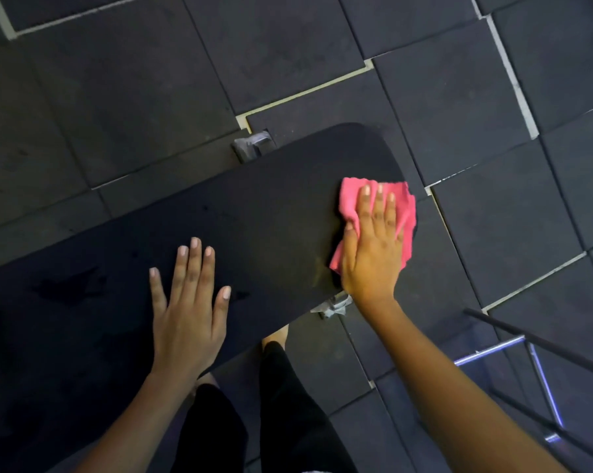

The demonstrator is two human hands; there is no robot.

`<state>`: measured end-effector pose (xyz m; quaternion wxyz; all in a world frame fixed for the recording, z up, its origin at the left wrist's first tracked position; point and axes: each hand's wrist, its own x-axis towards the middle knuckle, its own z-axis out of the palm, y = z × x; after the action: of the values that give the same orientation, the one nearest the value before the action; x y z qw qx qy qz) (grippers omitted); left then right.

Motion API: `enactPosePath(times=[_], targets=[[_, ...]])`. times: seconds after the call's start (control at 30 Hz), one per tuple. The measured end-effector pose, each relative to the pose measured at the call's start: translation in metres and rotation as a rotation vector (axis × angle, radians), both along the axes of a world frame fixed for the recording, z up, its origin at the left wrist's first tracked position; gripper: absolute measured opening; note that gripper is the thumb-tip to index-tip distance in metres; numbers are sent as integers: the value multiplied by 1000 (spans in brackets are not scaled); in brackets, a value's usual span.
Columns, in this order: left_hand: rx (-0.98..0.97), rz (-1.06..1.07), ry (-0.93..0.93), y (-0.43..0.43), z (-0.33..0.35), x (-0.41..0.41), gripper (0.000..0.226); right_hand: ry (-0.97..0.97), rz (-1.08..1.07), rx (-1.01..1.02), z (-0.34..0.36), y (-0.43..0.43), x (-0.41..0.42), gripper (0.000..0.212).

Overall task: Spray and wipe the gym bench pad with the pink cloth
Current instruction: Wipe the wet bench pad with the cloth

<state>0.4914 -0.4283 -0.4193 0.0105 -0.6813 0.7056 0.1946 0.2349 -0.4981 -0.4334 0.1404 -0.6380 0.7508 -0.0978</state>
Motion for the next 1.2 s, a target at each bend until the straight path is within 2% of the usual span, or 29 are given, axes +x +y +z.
enactPosePath(times=[0.13,0.27,0.37,0.43,0.5,0.57,0.7,0.77,0.8,0.87,0.93,1.0,1.13,1.2], targets=[[-15,20,36,5,3,23,60,-51,-27,36,5,35,31,56],[-25,80,47,14,4,47,61,-114,210,89,10,71,91,56],[-4,109,55,30,6,60,62,-53,287,31,7,63,89,54],[4,97,49,42,6,71,62,14,198,-2,5,52,74,54],[2,80,45,51,5,84,62,6,55,-6,4,46,69,55],[-5,65,43,58,2,96,61,-17,6,-6,3,54,89,56],[-21,38,57,64,-2,104,61,-47,376,7,1,96,149,54],[-26,34,54,65,-4,104,61,-14,512,23,2,102,153,56],[-27,28,48,65,-4,105,61,28,493,21,3,98,146,56],[-25,14,34,67,-5,107,61,127,310,30,5,83,128,56],[-17,6,32,68,-6,108,62,98,103,40,7,73,119,57],[-18,-2,25,68,-6,107,63,56,61,38,6,82,141,57],[-27,-18,30,68,-7,110,62,63,442,40,1,118,183,59],[-33,-26,36,68,-8,111,62,87,480,41,2,105,163,58]])
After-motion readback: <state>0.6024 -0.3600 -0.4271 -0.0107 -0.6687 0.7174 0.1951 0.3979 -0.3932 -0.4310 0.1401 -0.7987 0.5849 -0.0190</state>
